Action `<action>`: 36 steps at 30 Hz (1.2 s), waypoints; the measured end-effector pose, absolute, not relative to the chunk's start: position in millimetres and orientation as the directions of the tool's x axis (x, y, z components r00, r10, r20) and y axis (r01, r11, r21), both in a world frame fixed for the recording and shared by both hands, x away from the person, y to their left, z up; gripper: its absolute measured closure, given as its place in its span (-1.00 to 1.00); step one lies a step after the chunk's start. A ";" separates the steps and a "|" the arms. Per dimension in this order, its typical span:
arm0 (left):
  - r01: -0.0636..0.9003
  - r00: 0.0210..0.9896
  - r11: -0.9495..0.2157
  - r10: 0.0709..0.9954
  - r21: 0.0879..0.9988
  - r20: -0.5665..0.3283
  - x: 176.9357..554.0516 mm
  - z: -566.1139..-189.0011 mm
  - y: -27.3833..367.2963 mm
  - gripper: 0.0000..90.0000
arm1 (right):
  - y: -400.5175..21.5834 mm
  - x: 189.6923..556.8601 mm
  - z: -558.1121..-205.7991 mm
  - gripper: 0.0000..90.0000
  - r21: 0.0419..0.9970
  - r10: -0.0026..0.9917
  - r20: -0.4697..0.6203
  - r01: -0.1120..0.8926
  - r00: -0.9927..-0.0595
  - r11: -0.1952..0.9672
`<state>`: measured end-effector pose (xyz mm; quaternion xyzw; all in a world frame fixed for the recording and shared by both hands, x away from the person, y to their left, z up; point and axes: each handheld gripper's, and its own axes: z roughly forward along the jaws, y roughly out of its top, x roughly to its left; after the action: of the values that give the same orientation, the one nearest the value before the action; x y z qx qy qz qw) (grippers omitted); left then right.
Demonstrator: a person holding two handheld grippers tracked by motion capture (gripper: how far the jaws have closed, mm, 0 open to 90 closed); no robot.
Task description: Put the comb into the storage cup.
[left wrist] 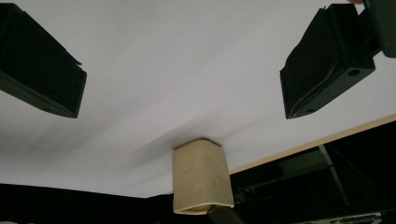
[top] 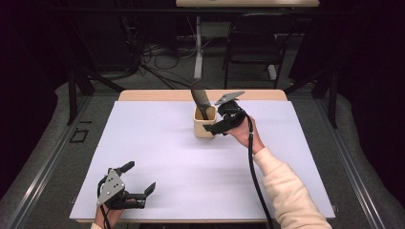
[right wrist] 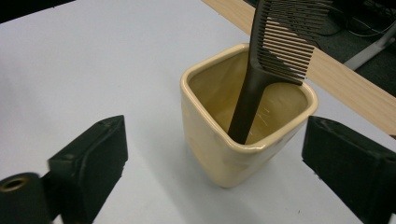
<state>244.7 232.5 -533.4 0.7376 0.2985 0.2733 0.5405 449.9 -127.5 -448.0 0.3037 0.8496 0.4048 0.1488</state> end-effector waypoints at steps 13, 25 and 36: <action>0.148 0.677 -0.246 0.731 0.958 0.083 244.9 -533.6 231.2 -0.99 | -141.4 430.4 -442.1 -1.00 0.786 0.621 -0.011 0.377 -0.784 0.490; 0.149 0.677 -0.246 0.731 0.958 0.083 244.9 -533.7 231.7 -0.99 | -154.1 414.8 -443.4 -1.00 0.785 0.612 -0.020 0.366 -0.791 0.499; 0.151 0.678 -0.248 0.731 0.957 0.082 244.7 -533.9 231.3 -0.99 | -167.7 395.7 -449.6 -1.00 0.775 0.612 -0.028 0.370 -0.790 0.513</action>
<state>244.7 231.3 -533.9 0.7422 0.2970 0.2701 0.5366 395.7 -167.7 -449.6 0.2866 0.8565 0.4018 0.1508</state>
